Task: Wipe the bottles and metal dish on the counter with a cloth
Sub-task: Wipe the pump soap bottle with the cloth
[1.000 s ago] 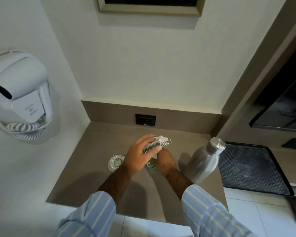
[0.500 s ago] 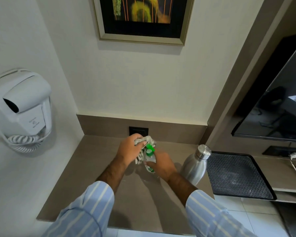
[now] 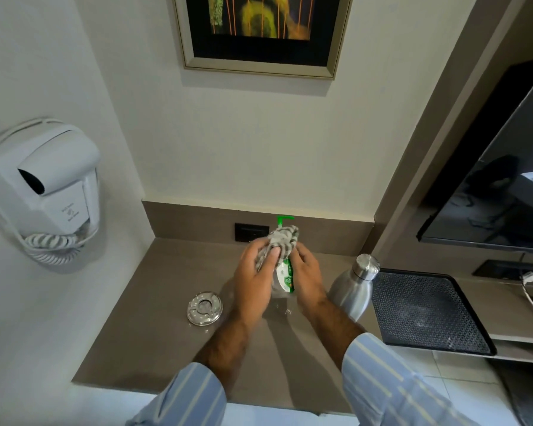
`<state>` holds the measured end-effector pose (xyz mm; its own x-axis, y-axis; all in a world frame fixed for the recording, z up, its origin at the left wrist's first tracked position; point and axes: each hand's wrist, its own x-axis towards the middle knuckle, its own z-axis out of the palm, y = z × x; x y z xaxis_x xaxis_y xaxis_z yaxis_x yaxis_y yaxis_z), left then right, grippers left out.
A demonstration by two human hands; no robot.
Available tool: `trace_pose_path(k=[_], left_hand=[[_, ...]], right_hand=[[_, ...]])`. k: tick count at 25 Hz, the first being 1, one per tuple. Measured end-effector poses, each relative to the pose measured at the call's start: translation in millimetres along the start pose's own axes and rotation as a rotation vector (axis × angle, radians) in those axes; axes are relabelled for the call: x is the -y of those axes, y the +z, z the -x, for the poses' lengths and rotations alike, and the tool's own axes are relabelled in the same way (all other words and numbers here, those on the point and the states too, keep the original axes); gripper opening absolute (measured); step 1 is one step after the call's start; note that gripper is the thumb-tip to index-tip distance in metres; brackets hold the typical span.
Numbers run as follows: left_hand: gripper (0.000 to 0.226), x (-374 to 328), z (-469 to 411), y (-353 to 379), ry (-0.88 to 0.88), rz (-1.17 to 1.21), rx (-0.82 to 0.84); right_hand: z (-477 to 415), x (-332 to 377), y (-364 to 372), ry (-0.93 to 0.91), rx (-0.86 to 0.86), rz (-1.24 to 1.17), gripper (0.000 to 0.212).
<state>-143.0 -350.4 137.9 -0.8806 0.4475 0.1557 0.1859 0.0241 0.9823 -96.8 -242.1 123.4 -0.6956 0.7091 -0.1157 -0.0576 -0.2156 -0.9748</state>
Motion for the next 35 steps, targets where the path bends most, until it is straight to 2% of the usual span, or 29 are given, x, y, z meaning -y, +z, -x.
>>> trace_pose_path(k=[2,3,5,8,11,13,14,17,18,20,22,25,29,32,35], left_hand=[[0.026,-16,-4,6,0.13,-0.078,-0.039],[0.029,-22,-7,7,0.139,-0.097,-0.049],[0.032,-30,-14,8,0.081,-0.082,-0.044],[0.031,-34,-11,14,0.021,-0.034,-0.025],[0.03,-19,14,18,0.243,-0.186,-0.003],[0.03,-10,24,19,0.302,-0.213,-0.022],[0.029,-12,22,20,0.232,-0.163,-0.053],[0.026,-31,-5,21,-0.16,0.12,-0.076],[0.027,-36,-16,19,-0.232,0.211,-0.062],[0.026,-42,-25,15,-0.258,0.35,-0.026],[0.026,-43,-16,15,-0.168,0.363,0.013],[0.033,-33,8,15,0.009,0.186,0.037],[0.029,-36,-23,6,-0.037,0.071,-0.045],[0.026,-48,-29,8,0.006,0.175,0.037],[0.029,-39,-10,17,0.191,0.057,0.079]], right_hand=[[6,1,7,0.013,-0.007,-0.073,0.025],[8,4,9,0.021,-0.016,-0.127,0.025],[9,11,11,0.015,-0.047,-0.202,0.025],[7,20,7,-0.03,-0.118,-0.168,0.027],[0,26,-4,-0.014,-0.214,-0.171,0.03],[3,32,-6,0.012,-0.167,-0.206,0.037],[6,34,-5,0.025,-0.119,-0.203,0.037],[18,29,1,0.03,0.05,-0.064,0.046],[21,27,4,0.013,0.091,-0.023,0.051],[19,31,5,-0.024,0.109,0.039,0.058],[14,47,2,-0.018,0.086,0.051,0.061],[8,59,-9,-0.048,0.096,0.139,0.061],[26,52,-3,-0.111,0.296,0.277,0.061],[20,66,-3,-0.146,0.252,0.177,0.061],[3,81,-8,-0.093,0.216,-0.074,0.04]])
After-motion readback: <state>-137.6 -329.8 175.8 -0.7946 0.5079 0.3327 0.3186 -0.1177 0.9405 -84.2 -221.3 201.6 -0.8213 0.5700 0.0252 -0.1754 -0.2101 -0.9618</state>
